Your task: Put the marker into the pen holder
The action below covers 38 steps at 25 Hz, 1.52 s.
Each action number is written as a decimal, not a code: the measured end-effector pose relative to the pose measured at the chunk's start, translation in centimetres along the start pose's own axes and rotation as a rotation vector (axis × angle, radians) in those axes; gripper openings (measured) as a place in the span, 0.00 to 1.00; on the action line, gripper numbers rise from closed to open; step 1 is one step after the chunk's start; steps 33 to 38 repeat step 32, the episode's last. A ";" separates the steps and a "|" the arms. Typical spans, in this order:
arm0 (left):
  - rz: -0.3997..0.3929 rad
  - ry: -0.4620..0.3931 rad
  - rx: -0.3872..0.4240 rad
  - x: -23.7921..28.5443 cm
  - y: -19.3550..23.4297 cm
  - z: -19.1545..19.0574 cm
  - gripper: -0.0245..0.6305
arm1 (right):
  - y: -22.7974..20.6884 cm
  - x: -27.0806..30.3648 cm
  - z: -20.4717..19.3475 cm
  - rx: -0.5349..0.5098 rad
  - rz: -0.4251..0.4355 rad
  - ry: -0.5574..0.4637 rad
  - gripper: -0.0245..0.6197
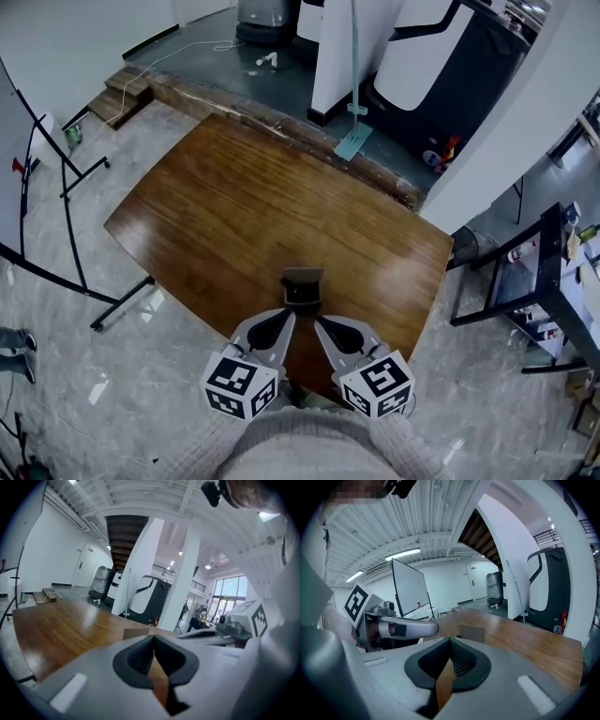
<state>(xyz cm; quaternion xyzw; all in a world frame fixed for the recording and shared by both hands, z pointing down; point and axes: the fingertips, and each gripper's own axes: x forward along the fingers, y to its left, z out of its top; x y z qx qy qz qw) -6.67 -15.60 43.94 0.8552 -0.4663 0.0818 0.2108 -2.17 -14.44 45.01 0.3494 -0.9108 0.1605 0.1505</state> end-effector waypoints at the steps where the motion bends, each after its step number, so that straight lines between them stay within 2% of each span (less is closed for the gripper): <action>1: -0.009 0.004 0.015 0.0 -0.1 0.1 0.05 | 0.1 0.0 -0.2 0.000 0.004 0.007 0.04; 7: -0.068 0.034 0.079 -0.1 -1.0 0.3 0.05 | 0.3 0.0 -0.7 0.001 0.018 0.026 0.04; 12: -0.077 0.056 0.108 -0.1 -0.7 0.4 0.05 | 0.2 0.0 -0.6 0.002 0.026 0.031 0.04; 16: -0.073 0.055 0.097 -0.4 -0.7 0.5 0.05 | 0.1 -0.5 -0.6 -0.010 0.021 0.039 0.04; 22: -0.073 0.058 0.039 -0.6 -0.7 0.1 0.05 | 0.1 -0.9 -1.2 -0.006 0.017 0.044 0.04; 32: -0.089 0.053 0.025 -0.5 -3.1 -0.1 0.05 | 0.6 -2.1 -1.1 0.005 0.021 0.037 0.04; 38: -0.089 0.053 0.025 -0.5 -3.1 -0.1 0.05 | 0.6 -2.1 -1.1 0.005 0.021 0.037 0.04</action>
